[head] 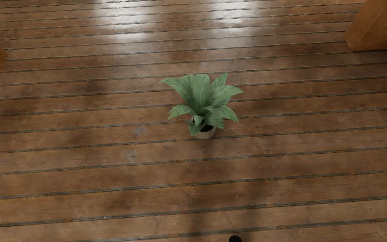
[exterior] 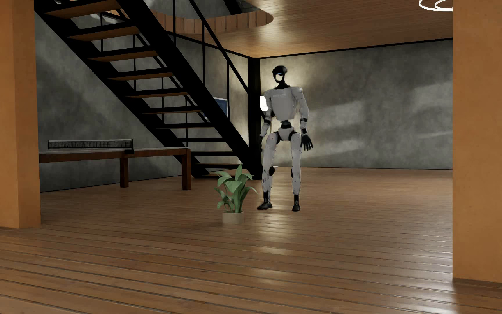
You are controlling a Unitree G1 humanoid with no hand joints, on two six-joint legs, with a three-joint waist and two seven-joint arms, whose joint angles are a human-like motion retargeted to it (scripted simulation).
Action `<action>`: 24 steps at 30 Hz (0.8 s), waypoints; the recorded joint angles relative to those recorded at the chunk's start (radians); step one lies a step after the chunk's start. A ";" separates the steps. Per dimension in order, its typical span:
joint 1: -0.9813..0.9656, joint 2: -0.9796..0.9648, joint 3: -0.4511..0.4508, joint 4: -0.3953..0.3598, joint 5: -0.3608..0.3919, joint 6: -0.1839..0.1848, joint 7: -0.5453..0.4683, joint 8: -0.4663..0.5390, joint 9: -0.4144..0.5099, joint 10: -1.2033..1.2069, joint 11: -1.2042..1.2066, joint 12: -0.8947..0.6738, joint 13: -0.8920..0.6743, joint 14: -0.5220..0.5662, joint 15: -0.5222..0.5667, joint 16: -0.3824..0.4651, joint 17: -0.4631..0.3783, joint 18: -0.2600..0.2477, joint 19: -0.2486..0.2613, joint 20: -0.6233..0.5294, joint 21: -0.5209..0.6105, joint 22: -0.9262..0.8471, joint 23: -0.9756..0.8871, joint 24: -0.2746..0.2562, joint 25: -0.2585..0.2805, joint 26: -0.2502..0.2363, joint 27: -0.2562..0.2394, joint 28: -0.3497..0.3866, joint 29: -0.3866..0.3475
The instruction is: Head to the plant
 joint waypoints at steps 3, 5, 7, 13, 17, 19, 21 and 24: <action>-0.025 -0.048 0.004 0.004 -0.040 -0.016 0.028 -0.059 0.006 0.014 0.131 -0.155 -0.007 0.006 -0.056 0.012 -0.007 0.013 0.024 -0.109 -0.017 0.014 -0.022 0.066 -0.009 -0.037 0.002 -0.059 -0.039; -0.033 -0.050 0.001 -0.005 -0.103 -0.030 0.032 -0.165 0.004 0.020 0.302 -0.257 0.001 0.012 -0.120 0.012 -0.005 0.019 -0.033 -0.134 -0.024 0.001 -0.051 0.084 0.000 -0.048 -0.012 -0.030 -0.062; -0.044 -0.024 -0.006 -0.022 -0.120 -0.046 0.026 -0.191 -0.002 0.032 0.424 -0.340 0.023 0.016 -0.168 -0.004 -0.011 0.023 -0.033 -0.108 -0.028 -0.025 -0.080 0.063 0.008 -0.059 -0.040 0.033 -0.064; -0.031 0.195 0.006 -0.043 -0.063 -0.104 0.048 -0.275 -0.039 0.006 0.112 -0.391 0.012 0.051 -0.300 -0.030 -0.020 0.012 -0.164 0.014 0.042 -0.166 -0.084 0.016 -0.015 -0.118 -0.043 0.151 -0.036; -0.056 0.229 0.009 0.033 0.006 -0.104 0.055 -0.258 -0.044 0.081 0.039 -0.281 0.004 0.053 -0.249 -0.045 -0.020 -0.014 -0.183 0.068 0.086 -0.171 -0.106 0.001 -0.022 -0.124 -0.063 0.151 -0.026; -0.117 0.235 0.005 0.096 0.051 -0.095 0.026 -0.275 -0.041 0.192 0.028 -0.247 0.029 0.047 -0.246 -0.036 -0.002 -0.028 -0.206 0.052 0.070 -0.110 -0.154 0.020 0.003 -0.104 -0.090 0.055 -0.055; -0.211 0.225 -0.003 0.168 0.093 -0.078 -0.008 -0.297 -0.035 0.344 0.051 -0.192 0.046 0.082 -0.254 -0.058 0.023 -0.034 -0.233 0.148 0.043 -0.053 -0.172 -0.015 0.036 -0.033 -0.087 0.025 -0.094; -0.313 0.199 -0.012 0.274 0.142 -0.044 0.004 -0.322 -0.026 0.491 0.093 -0.093 0.066 0.164 -0.267 -0.077 0.030 -0.012 -0.267 0.260 0.037 0.023 -0.130 -0.065 0.036 0.020 -0.059 0.128 -0.104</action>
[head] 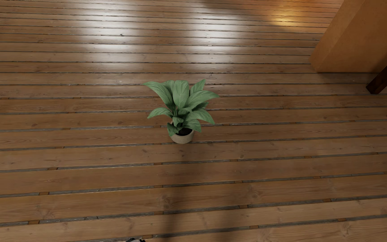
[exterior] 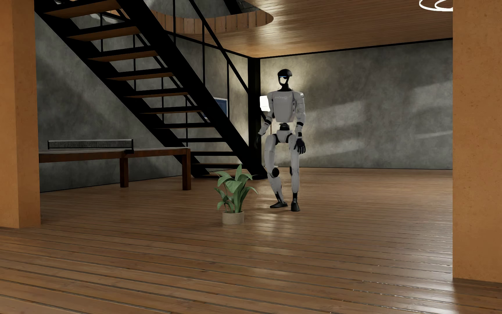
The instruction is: Head to the plant
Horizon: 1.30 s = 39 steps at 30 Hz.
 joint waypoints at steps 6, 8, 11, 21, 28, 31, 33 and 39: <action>0.190 0.001 0.023 -0.013 0.012 0.052 0.212 0.025 -0.012 -0.277 -0.018 0.215 0.050 -0.130 0.025 0.016 -0.027 0.047 0.002 -0.055 -0.004 0.005 0.140 0.035 -0.040 -0.027 0.041 -0.157 0.064; 0.195 0.001 0.029 -0.024 0.001 0.061 0.215 0.029 -0.009 -0.286 -0.007 0.225 0.067 -0.104 0.021 0.012 -0.010 0.057 0.009 -0.096 -0.046 0.006 0.144 0.073 -0.022 -0.019 0.043 -0.161 0.042; 0.180 0.000 0.030 -0.005 -0.005 0.082 0.208 0.038 0.006 -0.225 0.024 0.194 0.050 -0.083 0.009 0.025 0.023 0.048 0.014 -0.172 -0.092 -0.020 0.162 0.120 0.000 -0.027 0.056 -0.212 0.027; 0.251 0.018 -0.017 -0.048 -0.036 0.124 0.260 0.046 0.008 -0.308 0.021 -0.087 -0.075 -0.084 -0.073 0.107 0.053 0.035 0.014 -0.261 -0.046 -0.206 0.068 0.169 0.005 -0.066 -0.006 -0.145 0.011; 0.220 0.021 -0.028 -0.072 -0.047 0.116 0.206 0.010 0.007 -0.300 0.014 -0.149 -0.063 -0.043 -0.082 0.073 0.030 0.036 -0.009 -0.243 -0.070 -0.241 0.100 0.109 0.011 -0.070 0.043 -0.093 0.009; 0.229 0.022 -0.025 -0.091 -0.051 0.105 0.209 0.002 0.002 -0.338 0.004 -0.123 -0.043 -0.035 -0.078 0.056 0.012 0.058 -0.013 -0.267 -0.079 -0.167 0.135 0.091 -0.005 -0.070 0.058 -0.136 0.025; 0.233 0.023 -0.021 -0.100 -0.051 0.097 0.207 -0.001 0.000 -0.357 -0.001 -0.096 -0.026 -0.033 -0.075 0.050 0.006 0.065 -0.015 -0.281 -0.089 -0.102 0.138 0.079 -0.008 -0.057 0.058 -0.174 0.026; 0.205 0.031 -0.015 -0.086 -0.039 0.080 0.168 -0.031 0.001 -0.321 -0.014 0.030 -0.003 -0.057 0.016 0.064 0.036 0.058 -0.018 -0.277 -0.121 -0.006 0.105 0.066 0.013 -0.020 0.065 -0.153 0.016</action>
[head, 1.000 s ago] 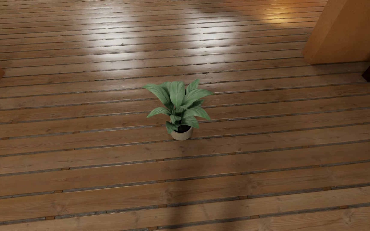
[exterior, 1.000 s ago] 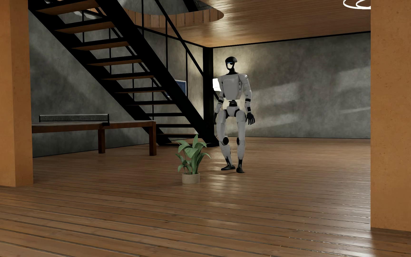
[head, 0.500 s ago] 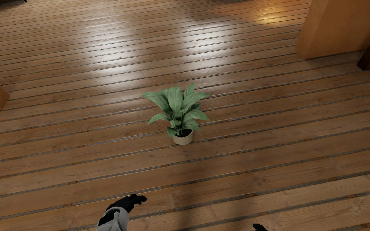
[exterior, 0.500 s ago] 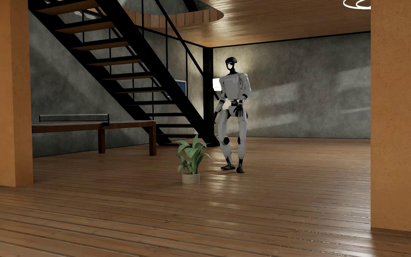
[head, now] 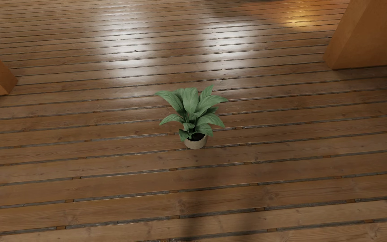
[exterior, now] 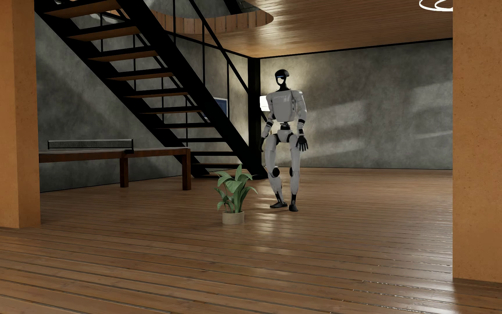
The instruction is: Head to the plant
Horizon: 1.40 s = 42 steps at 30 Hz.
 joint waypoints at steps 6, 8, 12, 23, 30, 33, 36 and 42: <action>-0.015 -0.002 0.021 0.002 0.000 -0.005 -0.025 -0.021 0.014 0.021 0.013 0.072 -0.029 -0.009 -0.011 -0.018 -0.003 -0.005 -0.002 0.042 0.052 -0.034 0.048 -0.027 -0.050 0.001 -0.034 0.006 0.011; -0.020 -0.004 0.029 -0.006 -0.004 -0.006 -0.032 -0.029 0.019 0.015 0.011 0.058 -0.050 -0.004 -0.010 -0.028 -0.006 -0.004 -0.003 0.050 0.079 -0.053 0.047 -0.021 -0.060 -0.001 -0.046 0.016 0.013; -0.039 -0.018 0.035 -0.025 -0.011 -0.008 -0.045 -0.048 0.031 -0.005 0.003 -0.003 -0.081 0.013 0.000 -0.019 -0.016 -0.002 -0.006 -0.023 0.134 -0.089 0.013 0.083 -0.064 -0.024 -0.084 0.006 0.005; -0.081 -0.076 0.035 -0.045 0.000 0.001 -0.026 -0.048 0.053 -0.105 -0.075 -0.082 -0.138 0.074 0.069 -0.009 -0.035 0.012 -0.002 0.008 0.220 -0.137 -0.006 0.047 -0.036 -0.044 -0.043 0.045 0.004; -0.094 -0.095 0.033 -0.031 0.018 0.004 0.004 -0.025 0.047 -0.133 -0.114 -0.142 -0.113 0.089 0.095 -0.004 -0.042 0.022 0.009 -0.028 0.232 -0.118 0.002 0.034 -0.024 -0.042 -0.038 0.039 0.005; -0.106 -0.115 0.032 -0.019 0.022 0.000 0.011 -0.014 0.052 -0.116 -0.098 -0.158 -0.083 0.084 0.086 0.003 -0.051 0.025 0.007 -0.045 0.240 -0.117 -0.007 0.022 -0.025 -0.052 -0.066 0.045 -0.009; -0.120 -0.133 0.031 -0.008 0.024 -0.002 0.017 -0.005 0.060 -0.102 -0.089 -0.161 -0.055 0.081 0.087 0.012 -0.060 0.027 0.008 -0.060 0.245 -0.118 -0.032 0.018 -0.023 -0.057 -0.079 0.056 -0.015; -0.150 -0.173 0.035 0.012 0.039 -0.006 0.040 0.018 0.081 -0.107 -0.100 -0.159 -0.021 0.088 0.105 0.020 -0.081 0.033 0.020 -0.068 0.286 -0.097 -0.041 0.007 -0.030 -0.055 -0.081 0.065 -0.008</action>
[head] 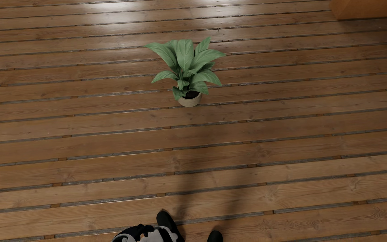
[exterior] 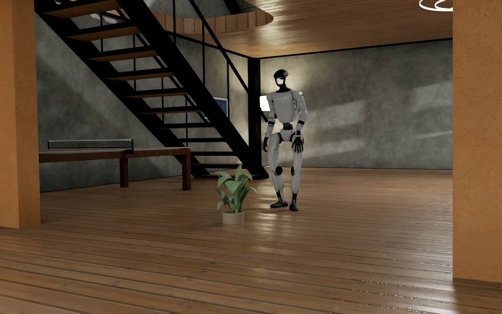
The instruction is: Head to the plant
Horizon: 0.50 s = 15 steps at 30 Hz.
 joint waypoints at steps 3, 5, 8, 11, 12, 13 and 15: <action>-0.023 -0.027 0.004 0.010 0.012 -0.005 0.009 0.009 0.011 -0.014 -0.015 -0.005 0.007 0.010 0.009 0.003 -0.009 0.003 0.008 0.000 0.026 0.005 -0.006 0.001 0.002 -0.002 -0.009 0.008 0.001; -0.040 -0.042 0.007 0.013 0.021 -0.009 0.012 0.010 0.017 -0.028 -0.033 -0.017 0.011 0.020 0.019 0.006 -0.015 0.005 0.013 -0.004 0.048 0.008 -0.016 0.005 0.003 -0.004 -0.013 0.004 0.001; -0.061 -0.057 0.010 0.014 0.031 -0.013 0.012 0.008 0.024 -0.051 -0.063 -0.040 0.012 0.034 0.032 0.009 -0.022 0.008 0.022 -0.008 0.075 0.011 -0.032 0.007 0.010 -0.008 -0.021 0.004 -0.001; -0.074 -0.071 0.011 0.013 0.036 -0.017 0.011 0.007 0.028 -0.066 -0.072 -0.058 0.002 0.042 0.027 0.013 -0.026 0.008 0.024 0.001 0.098 0.000 -0.047 0.004 0.017 -0.013 -0.021 0.015 -0.002; -0.076 -0.073 0.011 0.013 0.037 -0.019 0.011 0.006 0.029 -0.068 -0.071 -0.063 -0.003 0.042 0.022 0.015 -0.027 0.008 0.022 0.006 0.103 -0.006 -0.052 0.002 0.021 -0.013 -0.023 0.018 -0.003; -0.076 -0.073 0.010 0.012 0.037 -0.021 0.009 0.005 0.029 -0.068 -0.070 -0.066 -0.008 0.041 0.018 0.015 -0.028 0.007 0.022 0.012 0.109 -0.011 -0.057 0.000 0.023 -0.013 -0.022 0.020 -0.002; -0.075 -0.065 0.009 0.015 0.036 -0.024 0.004 0.002 0.029 -0.053 -0.063 -0.071 -0.020 0.030 0.009 0.014 -0.026 0.008 0.025 0.033 0.112 -0.020 -0.070 -0.006 0.030 -0.007 -0.021 0.024 -0.005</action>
